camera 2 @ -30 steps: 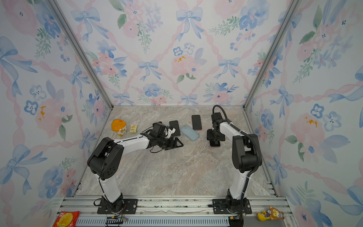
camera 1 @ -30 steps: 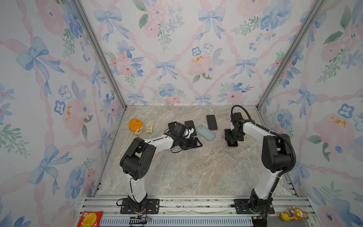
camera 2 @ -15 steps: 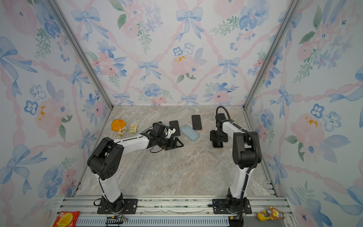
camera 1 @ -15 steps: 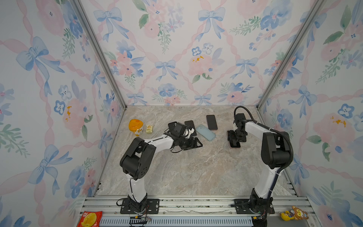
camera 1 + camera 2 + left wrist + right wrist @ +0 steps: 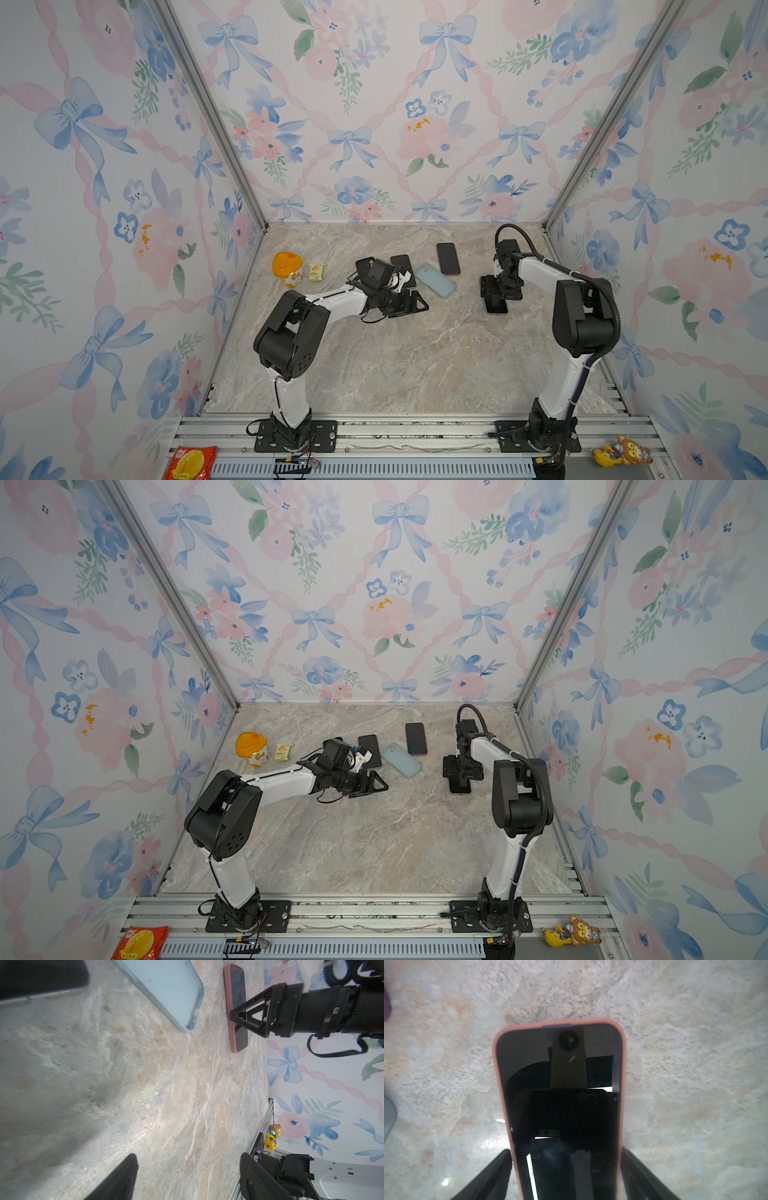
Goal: Put the phone into the phone case
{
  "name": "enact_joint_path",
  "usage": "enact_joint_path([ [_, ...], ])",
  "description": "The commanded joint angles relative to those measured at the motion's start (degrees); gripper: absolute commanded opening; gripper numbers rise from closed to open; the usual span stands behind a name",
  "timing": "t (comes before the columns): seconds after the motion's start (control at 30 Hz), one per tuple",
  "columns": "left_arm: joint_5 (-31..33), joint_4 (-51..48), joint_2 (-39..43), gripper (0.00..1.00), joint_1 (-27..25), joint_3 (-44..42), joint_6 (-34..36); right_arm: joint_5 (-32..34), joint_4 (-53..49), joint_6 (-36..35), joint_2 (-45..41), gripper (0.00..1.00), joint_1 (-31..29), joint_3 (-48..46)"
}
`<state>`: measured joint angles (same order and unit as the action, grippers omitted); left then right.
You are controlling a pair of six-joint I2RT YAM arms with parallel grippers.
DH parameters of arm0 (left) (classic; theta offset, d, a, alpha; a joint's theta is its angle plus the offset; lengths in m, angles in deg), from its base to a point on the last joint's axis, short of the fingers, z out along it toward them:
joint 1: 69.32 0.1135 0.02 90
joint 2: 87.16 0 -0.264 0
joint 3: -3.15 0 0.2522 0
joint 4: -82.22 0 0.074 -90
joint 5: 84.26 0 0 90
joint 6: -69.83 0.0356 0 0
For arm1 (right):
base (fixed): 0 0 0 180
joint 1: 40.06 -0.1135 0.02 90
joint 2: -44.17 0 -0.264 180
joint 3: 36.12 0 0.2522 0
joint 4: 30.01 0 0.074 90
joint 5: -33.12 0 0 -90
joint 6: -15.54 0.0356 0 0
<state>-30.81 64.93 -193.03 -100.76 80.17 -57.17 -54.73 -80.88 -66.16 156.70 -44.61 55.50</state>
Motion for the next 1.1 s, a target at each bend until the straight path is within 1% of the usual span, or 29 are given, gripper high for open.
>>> enact_joint_path([
  [0.0, -0.7, -0.6, -0.7, 0.78, 0.4, -0.4, 1.7, 0.3, -0.1, -0.4, 0.0, 0.85, -0.4, -0.5],
  [0.23, -0.2, -0.7, -0.3, 0.79, 0.5, -1.0, 1.6, 0.6, -0.6, -0.7, -0.6, 0.88, -0.7, 0.0],
  [0.37, 2.5, -0.7, 1.8, 0.77, -0.4, -1.7, 0.8, 0.6, -2.8, 0.0, -3.8, 0.87, -0.9, 0.8],
  [0.43, 2.8, -0.7, 2.3, 0.77, -0.6, -1.5, 0.4, 0.3, -2.9, 1.1, -6.3, 0.87, -1.4, 0.7],
  [0.5, 2.9, -1.0, 2.0, 0.76, -0.5, -1.0, 0.2, -0.1, -3.4, 2.5, -7.8, 0.86, -2.6, 0.9],
  [0.63, 3.5, -1.9, 2.4, 0.76, -0.6, -0.5, -0.4, 0.6, -2.2, 4.3, -9.8, 0.85, -7.7, 0.6],
  [0.83, 5.6, -2.4, 2.3, 0.76, -0.6, 0.6, -1.4, 3.6, -2.3, 6.7, -7.7, 0.83, -14.6, 3.7],
  [0.93, 5.9, -2.7, 0.7, 0.76, -0.5, 2.6, -1.4, 4.3, -3.2, 6.8, -4.6, 0.83, -16.2, 7.1],
  [1.07, 7.2, -3.0, 0.4, 0.77, 0.2, 3.7, -1.4, 5.0, -3.3, 6.7, -1.6, 0.83, -16.9, 10.0],
])
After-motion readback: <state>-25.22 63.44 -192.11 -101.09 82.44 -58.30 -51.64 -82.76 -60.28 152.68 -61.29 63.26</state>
